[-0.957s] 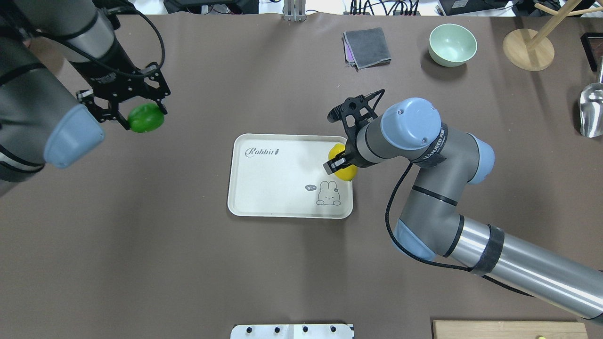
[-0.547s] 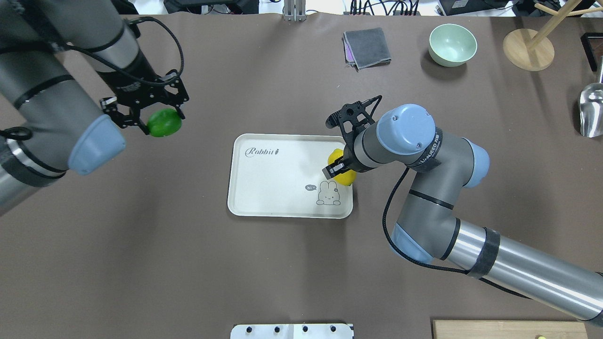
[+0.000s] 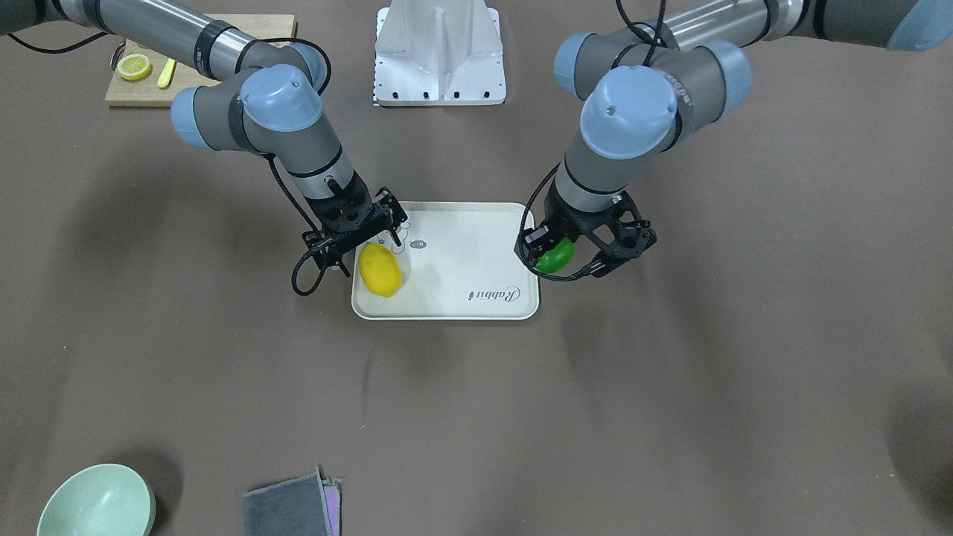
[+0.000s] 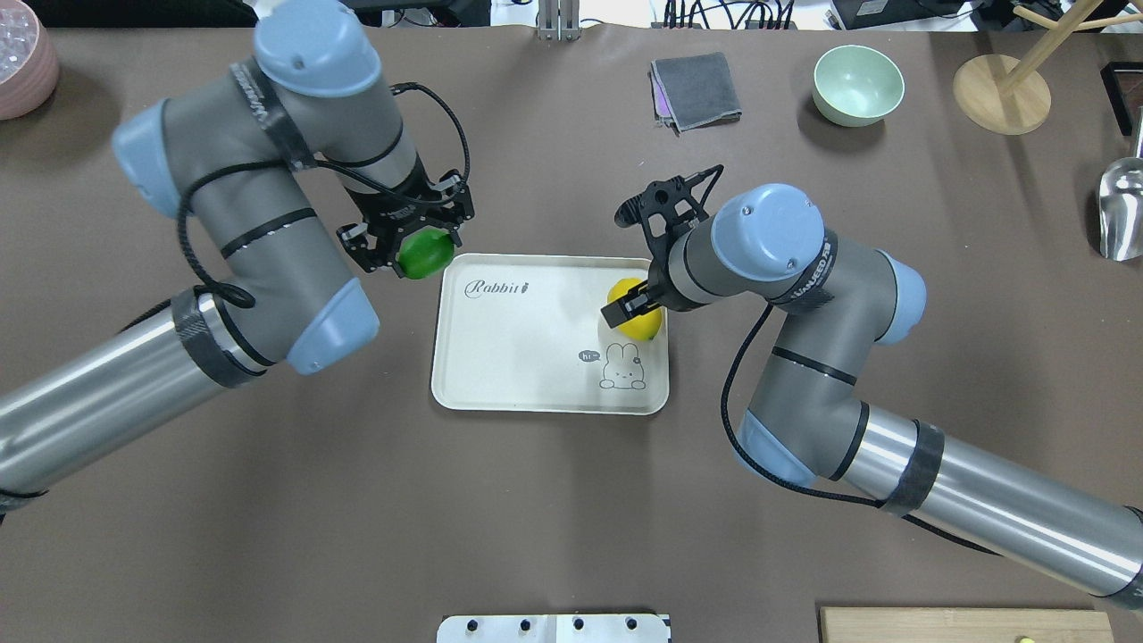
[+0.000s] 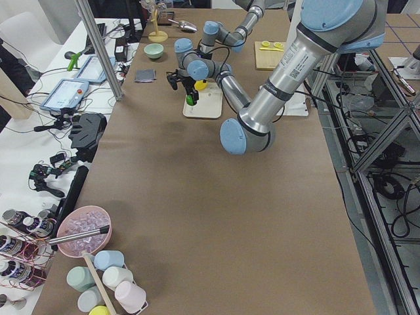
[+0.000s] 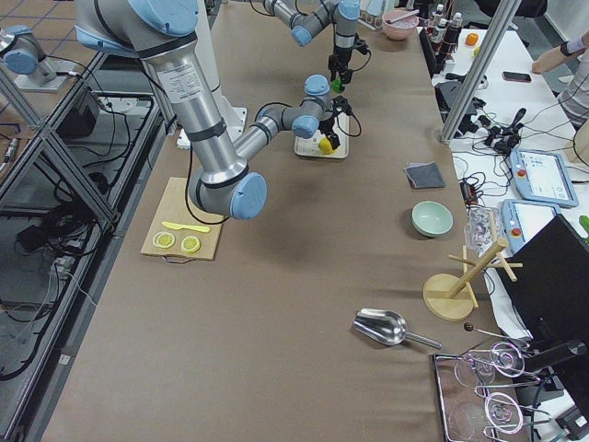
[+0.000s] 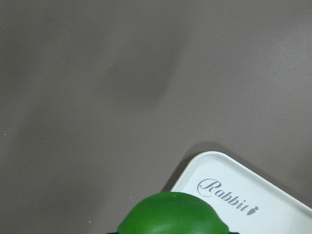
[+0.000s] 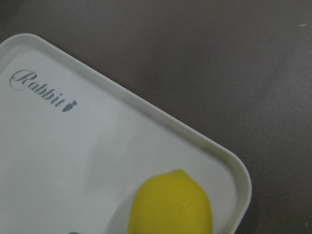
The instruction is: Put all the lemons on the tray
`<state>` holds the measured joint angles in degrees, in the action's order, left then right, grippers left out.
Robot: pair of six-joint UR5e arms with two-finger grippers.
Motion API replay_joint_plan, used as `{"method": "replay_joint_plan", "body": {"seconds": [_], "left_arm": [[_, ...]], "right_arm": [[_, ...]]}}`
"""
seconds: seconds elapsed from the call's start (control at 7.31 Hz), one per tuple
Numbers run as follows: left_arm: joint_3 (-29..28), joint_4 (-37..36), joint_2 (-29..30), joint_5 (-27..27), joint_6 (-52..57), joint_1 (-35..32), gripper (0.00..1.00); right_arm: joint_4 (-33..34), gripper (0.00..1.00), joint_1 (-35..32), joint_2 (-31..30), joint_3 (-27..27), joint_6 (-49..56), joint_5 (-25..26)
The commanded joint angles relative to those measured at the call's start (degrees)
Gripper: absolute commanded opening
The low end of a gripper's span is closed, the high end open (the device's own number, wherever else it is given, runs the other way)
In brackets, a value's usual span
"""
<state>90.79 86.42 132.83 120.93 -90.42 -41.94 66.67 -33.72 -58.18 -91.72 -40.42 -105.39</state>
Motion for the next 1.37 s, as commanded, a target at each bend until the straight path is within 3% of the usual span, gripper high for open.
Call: {"method": "replay_joint_plan", "body": {"seconds": [0.0,0.27,0.55,0.68,0.82,0.96,1.09,1.23], "left_arm": [[-2.8,2.0,2.9,-2.3,-5.4,2.6,0.00],[-4.1,4.2,4.2,-4.9,-9.8,5.8,0.00],[-4.4,4.3,4.9,-5.9,-12.5,7.6,0.11],[-4.4,4.4,5.2,-7.0,-13.8,8.2,0.25],[-4.9,5.8,5.1,-7.5,-14.8,9.1,0.55],[-5.5,6.3,5.2,-7.6,-14.8,9.2,0.73],[-5.7,6.3,5.2,-7.6,-14.8,9.6,0.83],[-5.7,6.3,5.1,-7.6,-14.7,9.6,0.87]], "right_arm": [[0.1,1.00,-2.7,0.3,-0.3,-0.1,-1.8],[1.1,1.00,-6.2,-0.4,-0.3,-0.2,-5.5],[6.7,0.99,-10.2,-1.9,-0.9,-0.3,-12.4],[11.2,0.98,-12.7,-3.5,-2.7,-0.3,-16.1],[14.7,0.98,-13.6,-6.9,-6.2,-0.2,-18.6],[16.9,0.98,-16.8,-9.8,-8.7,-0.1,-22.5],[17.3,0.99,-19.2,-14.2,-11.3,0.3,-25.1],[17.4,0.99,-20.0,-18.5,-14.2,0.4,-24.9]]}}
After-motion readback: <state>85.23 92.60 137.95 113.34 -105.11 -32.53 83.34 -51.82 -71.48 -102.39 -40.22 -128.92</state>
